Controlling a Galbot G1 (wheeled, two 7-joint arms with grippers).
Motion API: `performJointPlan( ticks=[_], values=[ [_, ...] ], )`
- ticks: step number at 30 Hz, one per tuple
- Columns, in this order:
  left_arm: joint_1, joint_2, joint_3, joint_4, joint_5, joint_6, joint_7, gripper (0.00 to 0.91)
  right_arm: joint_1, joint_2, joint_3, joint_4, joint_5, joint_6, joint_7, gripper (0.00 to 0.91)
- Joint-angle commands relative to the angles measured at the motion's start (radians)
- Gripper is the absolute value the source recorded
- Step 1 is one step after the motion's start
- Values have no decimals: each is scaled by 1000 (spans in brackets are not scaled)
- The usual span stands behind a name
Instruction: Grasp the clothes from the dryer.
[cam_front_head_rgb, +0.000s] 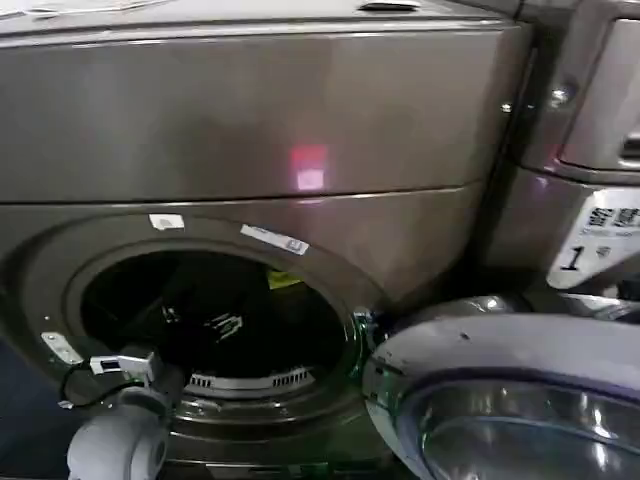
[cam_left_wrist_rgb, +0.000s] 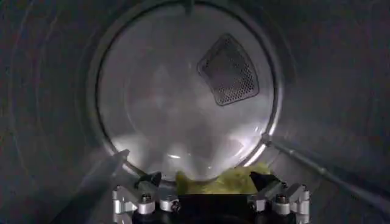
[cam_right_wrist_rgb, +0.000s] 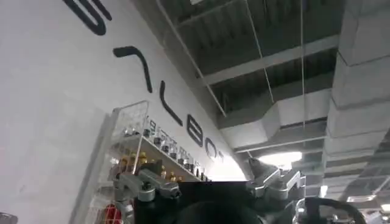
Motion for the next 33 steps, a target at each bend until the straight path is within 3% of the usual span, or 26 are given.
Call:
performJointPlan(
  ticks=[1,12,17,33],
  values=[
    [3,6,-3,-3,-1,1,0,907,0,2,-1,2,0,0,0,907],
    [13,11,-1,-4,-4,-9,0,907,-4,14,0,22,3,-3,0,907],
    [-79,1,18,78,-12,-46,0,907,-9,7,13,31,-2,-28,2,907],
    [-621,-37,212,845,36,-231,-35,907,-2,-14,23,4,-37,-31,-13,907]
  ],
)
